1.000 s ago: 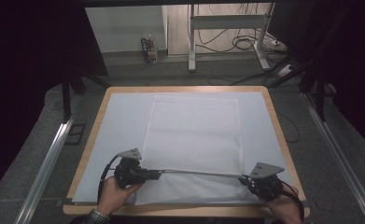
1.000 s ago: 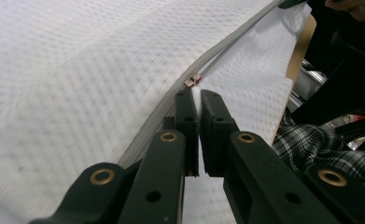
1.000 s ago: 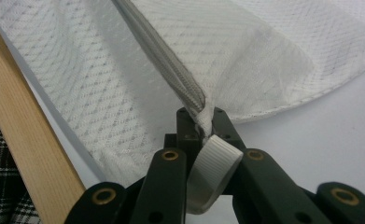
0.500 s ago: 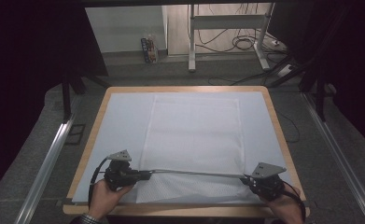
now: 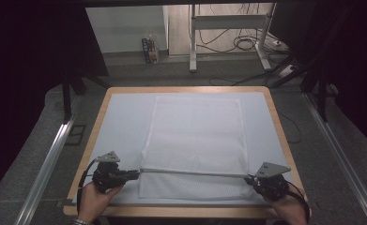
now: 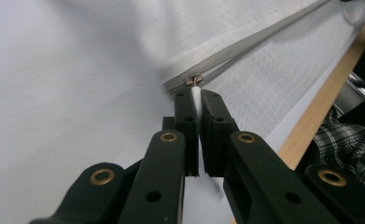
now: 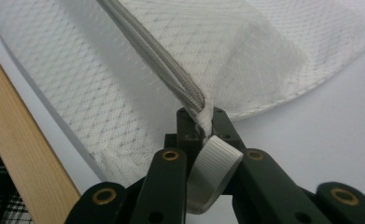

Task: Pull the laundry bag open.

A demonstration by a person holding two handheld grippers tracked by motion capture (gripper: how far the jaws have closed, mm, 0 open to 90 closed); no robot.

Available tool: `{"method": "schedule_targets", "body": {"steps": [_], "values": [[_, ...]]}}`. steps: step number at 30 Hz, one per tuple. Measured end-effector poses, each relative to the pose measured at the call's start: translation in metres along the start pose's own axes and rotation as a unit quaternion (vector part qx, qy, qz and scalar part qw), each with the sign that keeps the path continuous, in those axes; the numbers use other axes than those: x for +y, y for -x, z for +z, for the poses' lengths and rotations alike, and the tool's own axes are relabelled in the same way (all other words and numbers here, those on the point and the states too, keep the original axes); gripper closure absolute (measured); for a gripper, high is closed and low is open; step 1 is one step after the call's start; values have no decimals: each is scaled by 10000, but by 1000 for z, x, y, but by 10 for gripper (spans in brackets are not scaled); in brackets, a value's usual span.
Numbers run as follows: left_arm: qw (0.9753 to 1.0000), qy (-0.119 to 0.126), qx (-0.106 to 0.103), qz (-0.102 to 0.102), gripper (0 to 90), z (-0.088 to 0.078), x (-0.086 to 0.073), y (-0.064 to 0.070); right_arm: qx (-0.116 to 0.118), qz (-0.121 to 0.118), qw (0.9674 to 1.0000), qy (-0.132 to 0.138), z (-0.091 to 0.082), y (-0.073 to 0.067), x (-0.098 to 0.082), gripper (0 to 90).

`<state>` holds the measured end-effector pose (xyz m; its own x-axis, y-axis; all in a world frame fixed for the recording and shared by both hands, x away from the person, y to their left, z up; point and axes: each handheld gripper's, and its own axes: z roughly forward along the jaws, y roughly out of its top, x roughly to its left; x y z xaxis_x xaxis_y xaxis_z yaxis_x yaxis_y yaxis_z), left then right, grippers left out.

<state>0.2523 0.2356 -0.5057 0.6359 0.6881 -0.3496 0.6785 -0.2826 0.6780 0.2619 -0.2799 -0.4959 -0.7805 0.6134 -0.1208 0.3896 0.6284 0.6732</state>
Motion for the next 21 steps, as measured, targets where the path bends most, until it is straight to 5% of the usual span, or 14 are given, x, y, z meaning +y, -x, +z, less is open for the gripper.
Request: {"method": "schedule_targets", "body": {"steps": [11, 21], "values": [[9998, -116, 158, -71, 873, -1, -2, -3, 43, -8, 10000, -43, 1, -2, 0, 844], [9983, -516, 249, -71, 863, 4, -13, -1, 226, -117, 9995, -209, 7, -8, 0, 825]]}}
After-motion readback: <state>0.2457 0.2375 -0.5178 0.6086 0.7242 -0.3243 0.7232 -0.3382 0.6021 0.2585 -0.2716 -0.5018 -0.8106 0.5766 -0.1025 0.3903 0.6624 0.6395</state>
